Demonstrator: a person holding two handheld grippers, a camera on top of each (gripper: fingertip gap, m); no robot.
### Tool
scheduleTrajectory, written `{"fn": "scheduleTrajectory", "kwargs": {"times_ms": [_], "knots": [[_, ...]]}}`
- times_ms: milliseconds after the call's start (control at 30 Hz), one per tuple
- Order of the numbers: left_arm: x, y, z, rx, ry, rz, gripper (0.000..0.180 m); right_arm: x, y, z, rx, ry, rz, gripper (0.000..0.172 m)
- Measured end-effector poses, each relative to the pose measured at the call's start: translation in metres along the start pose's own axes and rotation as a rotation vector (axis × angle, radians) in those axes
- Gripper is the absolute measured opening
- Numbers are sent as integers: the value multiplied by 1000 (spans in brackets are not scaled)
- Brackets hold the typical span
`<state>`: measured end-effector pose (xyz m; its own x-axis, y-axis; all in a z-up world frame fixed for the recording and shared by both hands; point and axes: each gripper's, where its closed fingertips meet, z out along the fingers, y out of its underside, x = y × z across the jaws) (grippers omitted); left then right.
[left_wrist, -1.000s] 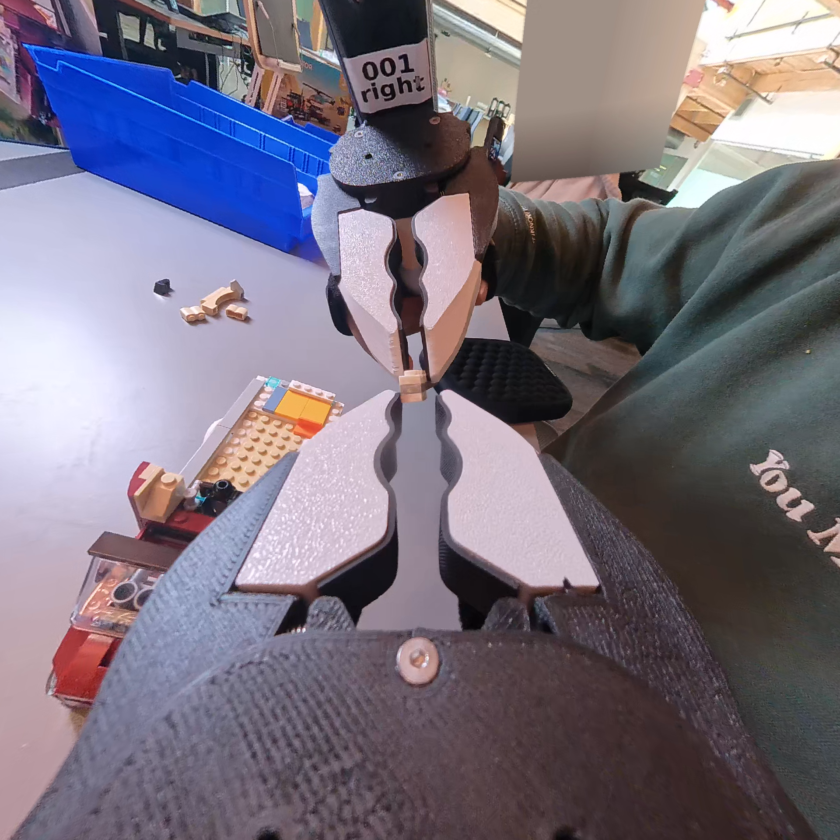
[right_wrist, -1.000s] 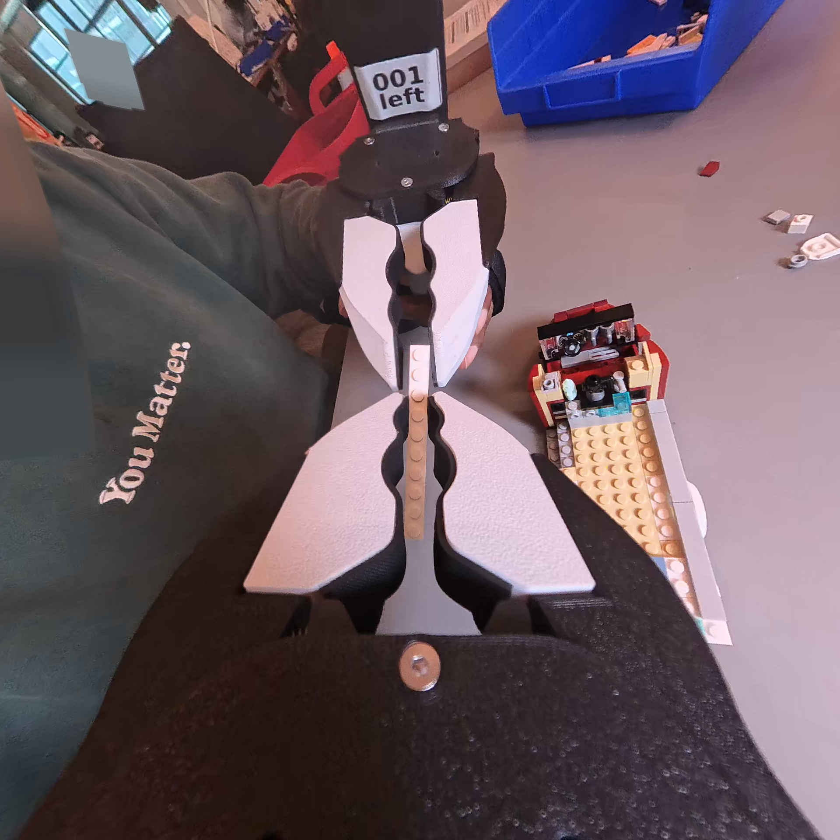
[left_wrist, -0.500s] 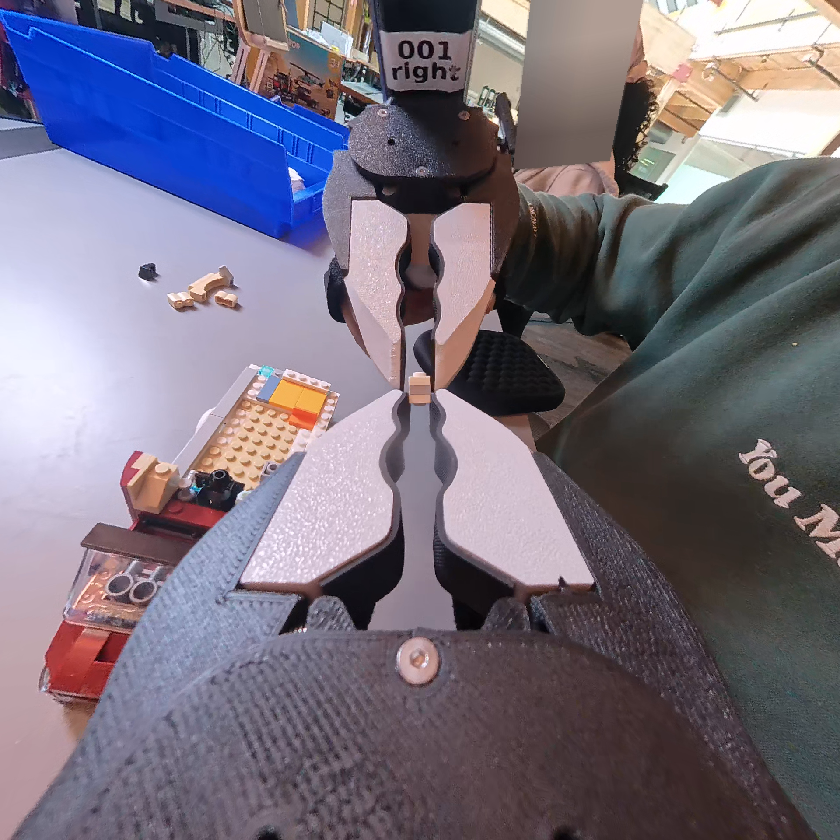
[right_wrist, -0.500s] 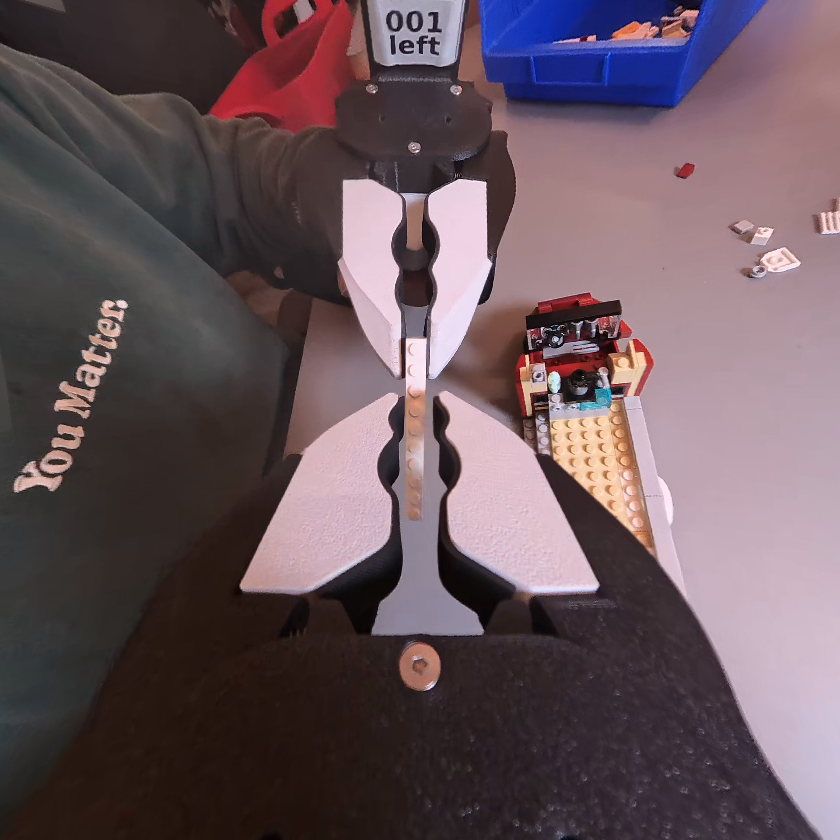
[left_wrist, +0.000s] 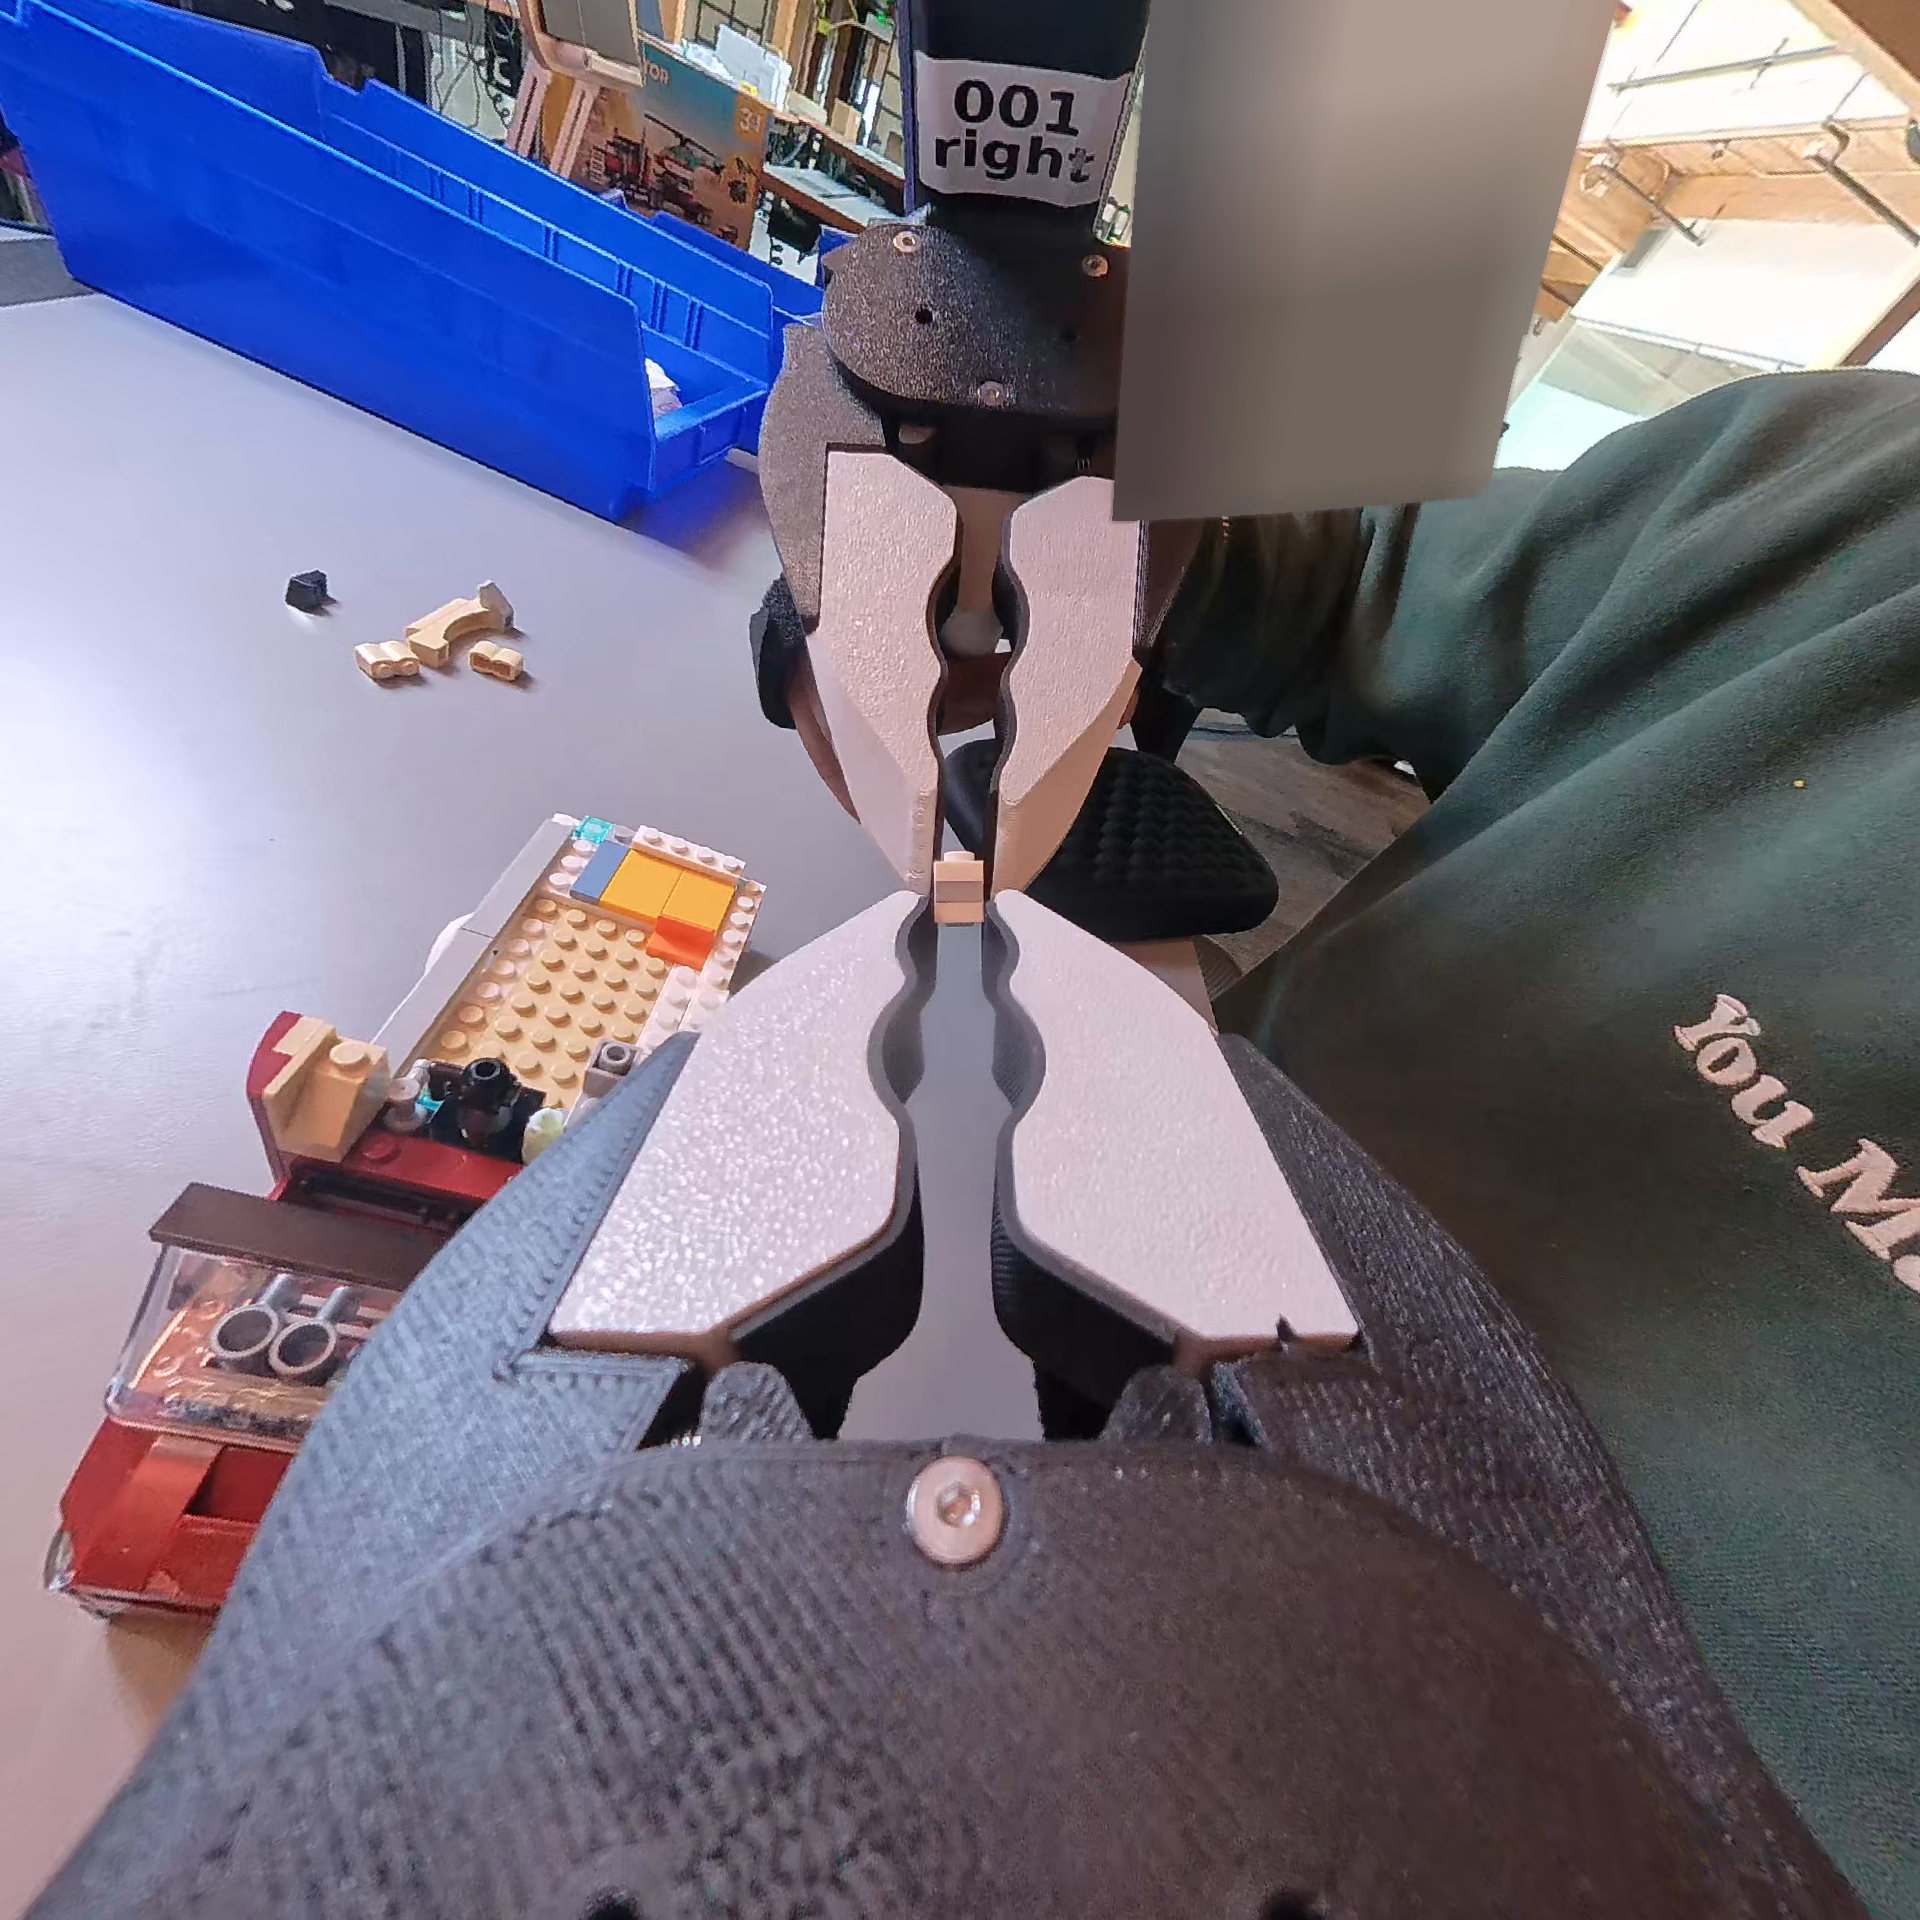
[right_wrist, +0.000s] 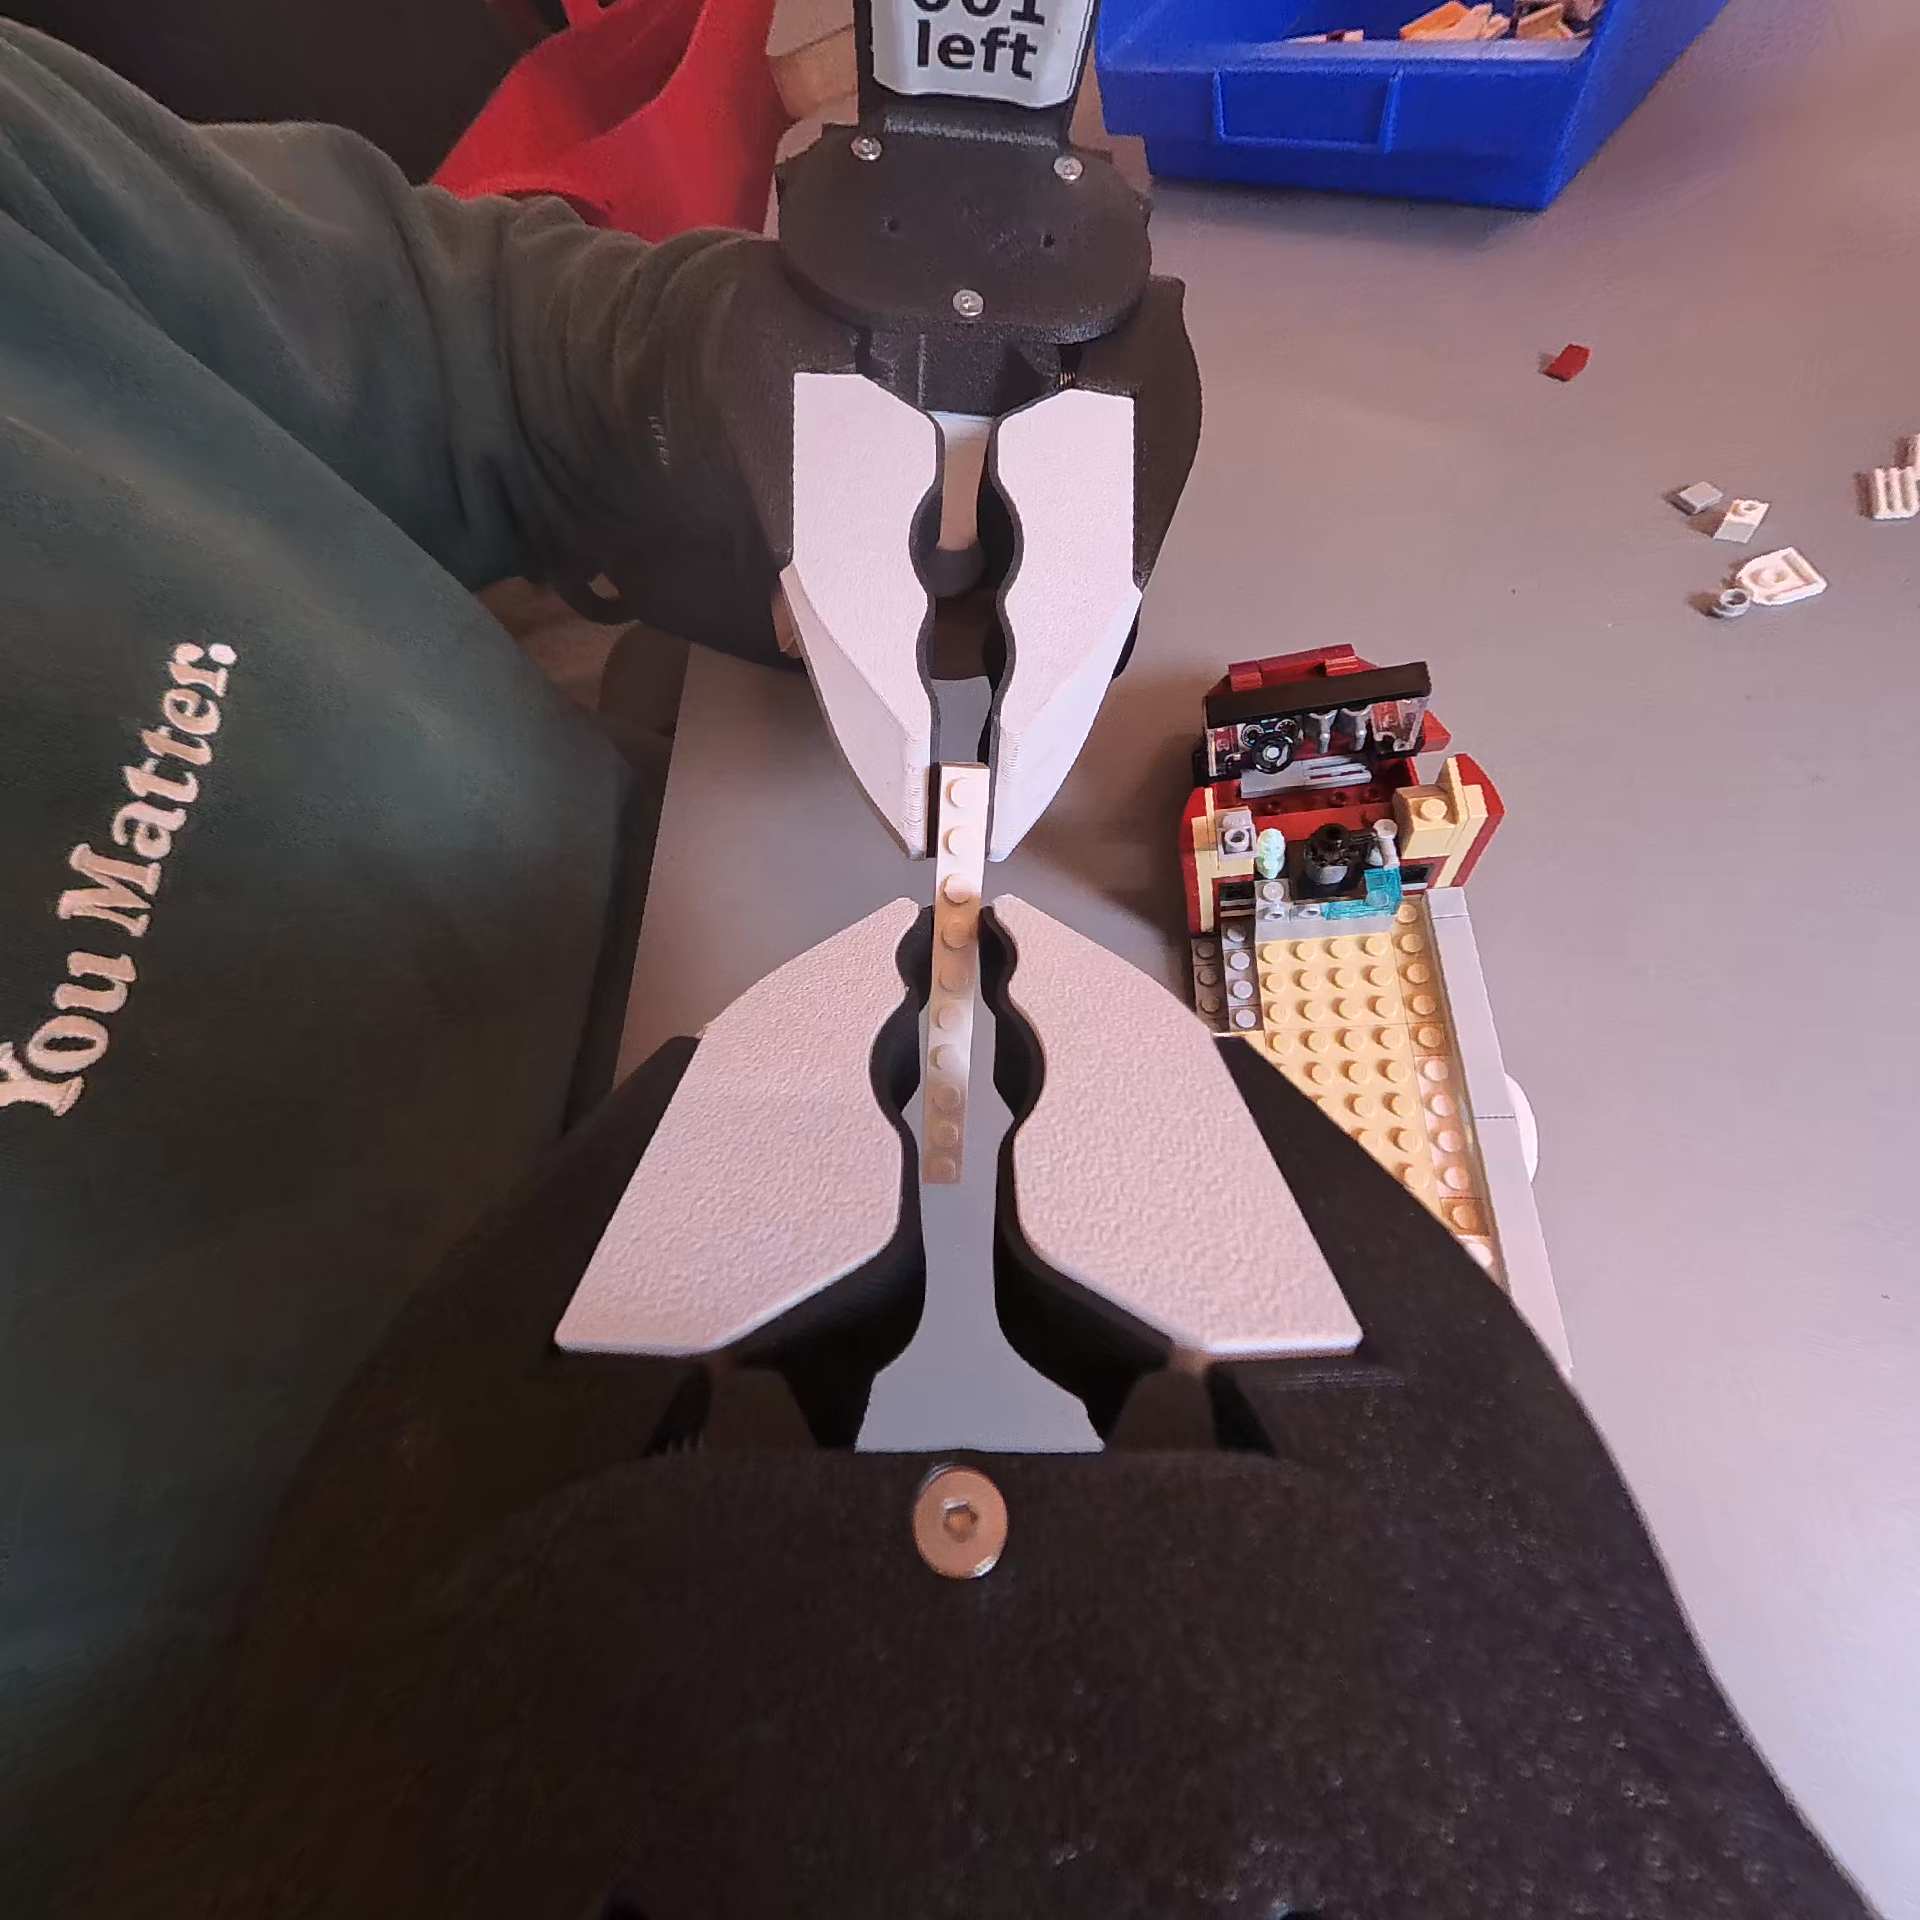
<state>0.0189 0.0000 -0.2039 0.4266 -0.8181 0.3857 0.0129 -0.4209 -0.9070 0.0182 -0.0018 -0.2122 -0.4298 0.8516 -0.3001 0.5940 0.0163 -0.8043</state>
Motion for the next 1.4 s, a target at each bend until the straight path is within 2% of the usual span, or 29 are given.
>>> {"fn": "scheduleTrajectory", "kwargs": {"times_ms": [400,567,633,667,700,733,800,900,1400], "knots": [[3,4,3,-16,-16,70,9,-3,3,4,-29,34,-72,8],[3,1,1,18,9,-3,9,-3,-3,-2,108,54,-76,8],[-11,9,-4,-10,-51,8,9,-6,-10,-16,219,21,-35,8],[-10,7,-10,18,-15,-43,9,-4,-14,-28,262,39,-24,8],[-3,3,-10,36,13,-40,9,2,-10,-33,255,101,-42,8],[5,1,-5,22,9,29,9,6,-4,-33,240,138,-38,8],[15,-7,5,12,28,82,9,8,2,-34,246,127,14,8],[2,-3,7,-1,-13,59,9,9,-5,-44,283,107,27,8],[10,3,7,-17,1,122,8,-7,4,-5,107,25,-63,8]]}}
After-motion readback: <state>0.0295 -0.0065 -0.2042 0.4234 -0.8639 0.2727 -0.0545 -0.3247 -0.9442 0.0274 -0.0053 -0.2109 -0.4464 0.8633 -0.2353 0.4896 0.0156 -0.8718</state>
